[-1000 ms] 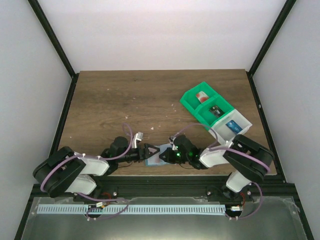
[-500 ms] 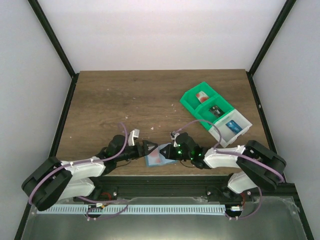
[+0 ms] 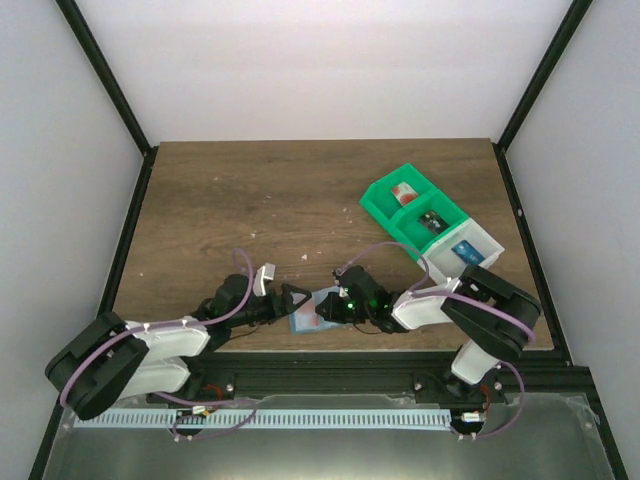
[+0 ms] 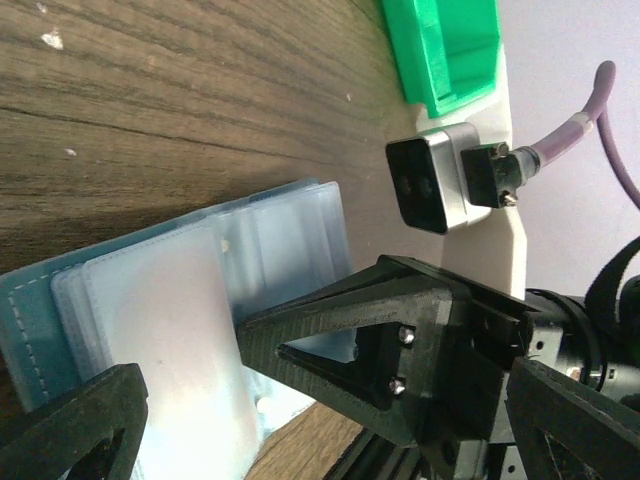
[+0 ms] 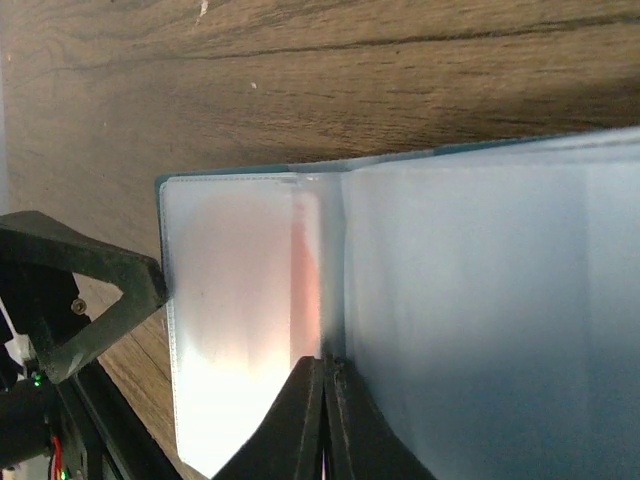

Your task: Take the credit cards out of the card holder

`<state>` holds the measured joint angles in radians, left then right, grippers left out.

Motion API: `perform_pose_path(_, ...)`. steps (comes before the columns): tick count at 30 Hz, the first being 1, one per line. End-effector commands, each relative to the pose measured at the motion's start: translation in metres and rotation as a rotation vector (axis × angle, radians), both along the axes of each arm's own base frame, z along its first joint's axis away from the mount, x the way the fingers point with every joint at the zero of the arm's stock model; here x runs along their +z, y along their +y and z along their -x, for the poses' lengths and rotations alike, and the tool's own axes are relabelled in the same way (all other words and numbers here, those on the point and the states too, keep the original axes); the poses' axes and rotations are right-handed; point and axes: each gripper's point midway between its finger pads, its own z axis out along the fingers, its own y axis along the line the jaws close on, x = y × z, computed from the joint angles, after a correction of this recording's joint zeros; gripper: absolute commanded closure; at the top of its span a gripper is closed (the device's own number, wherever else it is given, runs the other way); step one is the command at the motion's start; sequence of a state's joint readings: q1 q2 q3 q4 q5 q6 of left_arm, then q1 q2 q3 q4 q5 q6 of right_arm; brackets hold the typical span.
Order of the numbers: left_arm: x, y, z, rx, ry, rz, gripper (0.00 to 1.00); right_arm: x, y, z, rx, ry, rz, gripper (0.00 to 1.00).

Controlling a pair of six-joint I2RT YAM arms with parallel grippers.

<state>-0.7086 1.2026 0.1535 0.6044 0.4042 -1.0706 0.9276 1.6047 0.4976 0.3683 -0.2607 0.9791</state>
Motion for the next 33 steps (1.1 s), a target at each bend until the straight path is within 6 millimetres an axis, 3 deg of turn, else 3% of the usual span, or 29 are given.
perform_pose_path(1,0.0,-0.002,-0.005,0.0,-0.019,-0.014,0.0,-0.008,-0.001,0.003,-0.003,0.006,0.02,0.99)
perform_pose_path(11,-0.009,0.002,-0.002,0.0,0.0,-0.051,0.0,-0.018,-0.008,0.006,-0.021,0.026,0.038,0.99)
perform_pose_path(22,-0.001,0.005,0.001,0.004,-0.007,-0.022,0.0,-0.015,-0.007,0.005,-0.021,0.018,0.028,1.0)
perform_pose_path(33,-0.01,0.0,0.001,-0.013,0.016,-0.021,0.0,-0.014,-0.007,0.005,-0.02,0.018,0.023,0.99)
